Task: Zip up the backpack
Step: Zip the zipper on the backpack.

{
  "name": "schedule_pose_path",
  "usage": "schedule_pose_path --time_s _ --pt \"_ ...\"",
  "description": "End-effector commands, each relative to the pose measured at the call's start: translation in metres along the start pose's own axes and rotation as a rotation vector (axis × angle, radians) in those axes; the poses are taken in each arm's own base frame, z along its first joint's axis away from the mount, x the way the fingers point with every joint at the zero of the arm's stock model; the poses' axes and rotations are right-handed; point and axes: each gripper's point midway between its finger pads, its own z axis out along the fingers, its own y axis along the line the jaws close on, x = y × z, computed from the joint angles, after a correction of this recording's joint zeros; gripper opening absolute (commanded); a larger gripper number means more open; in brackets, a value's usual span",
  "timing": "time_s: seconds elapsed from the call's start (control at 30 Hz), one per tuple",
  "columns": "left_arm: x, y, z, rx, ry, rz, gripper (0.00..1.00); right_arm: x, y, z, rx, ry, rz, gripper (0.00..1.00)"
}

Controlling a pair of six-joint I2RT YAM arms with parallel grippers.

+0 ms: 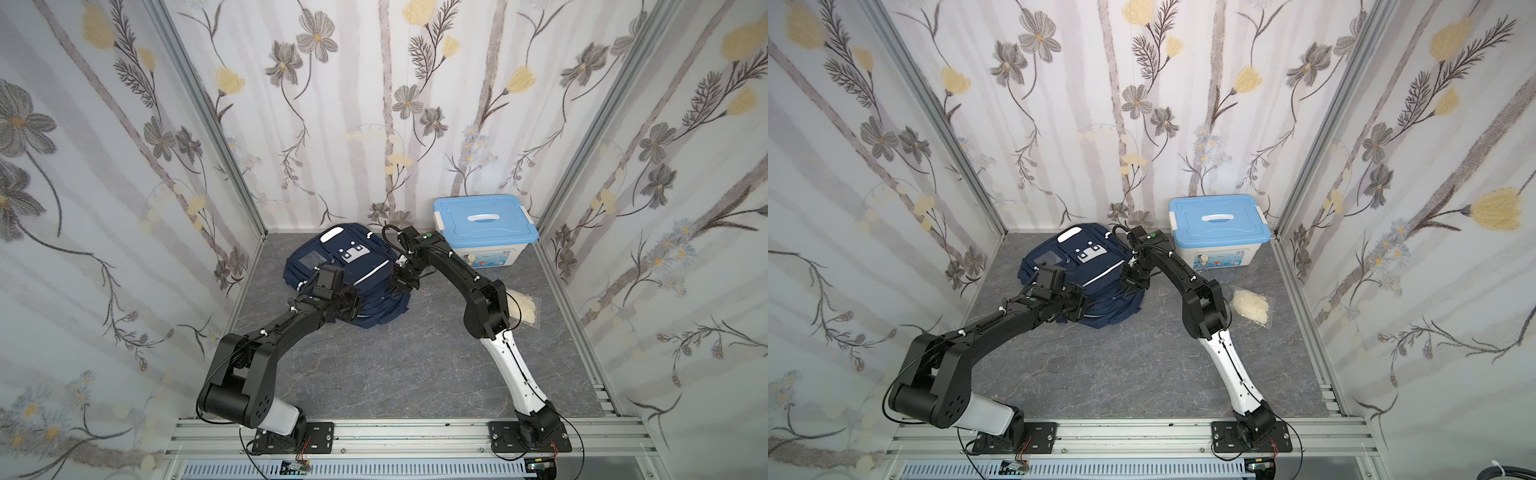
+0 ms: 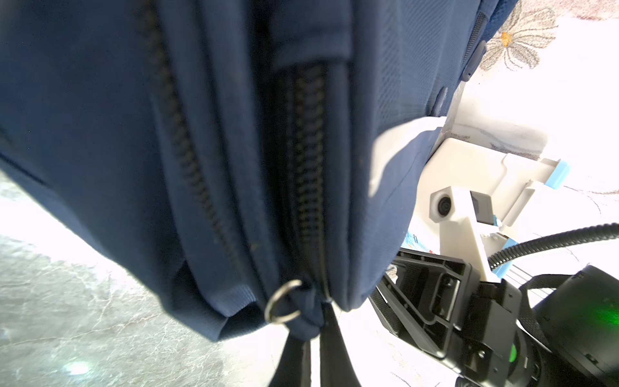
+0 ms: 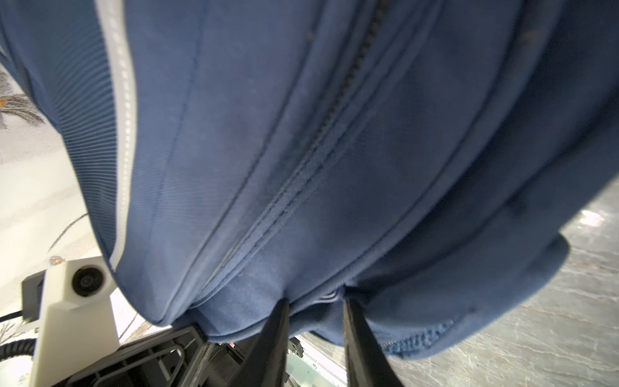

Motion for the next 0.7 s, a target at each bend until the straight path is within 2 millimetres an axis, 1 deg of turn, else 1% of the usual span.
schedule_pose_path --time_s 0.0,0.17,0.33,0.47,0.57,0.67 --pt "0.004 -0.024 -0.001 0.085 0.021 0.027 0.0 0.012 -0.005 0.001 0.028 0.029 0.031 0.3" --pt "0.004 -0.025 0.0 0.093 0.026 0.021 0.0 0.014 -0.008 0.0 0.042 0.024 0.038 0.29" --pt "0.004 -0.024 0.001 0.099 0.028 0.017 0.0 0.012 -0.004 -0.014 0.048 -0.016 0.013 0.28" --pt "0.006 -0.028 0.002 0.11 0.04 0.021 0.0 0.01 -0.008 -0.009 0.053 -0.01 0.025 0.28" --pt "0.007 -0.025 0.0 0.106 0.045 0.021 0.0 0.003 -0.009 -0.01 0.059 -0.033 0.025 0.31" --pt "0.007 -0.022 0.0 0.103 0.047 0.019 0.0 -0.007 -0.009 -0.016 0.047 -0.059 0.03 0.34"
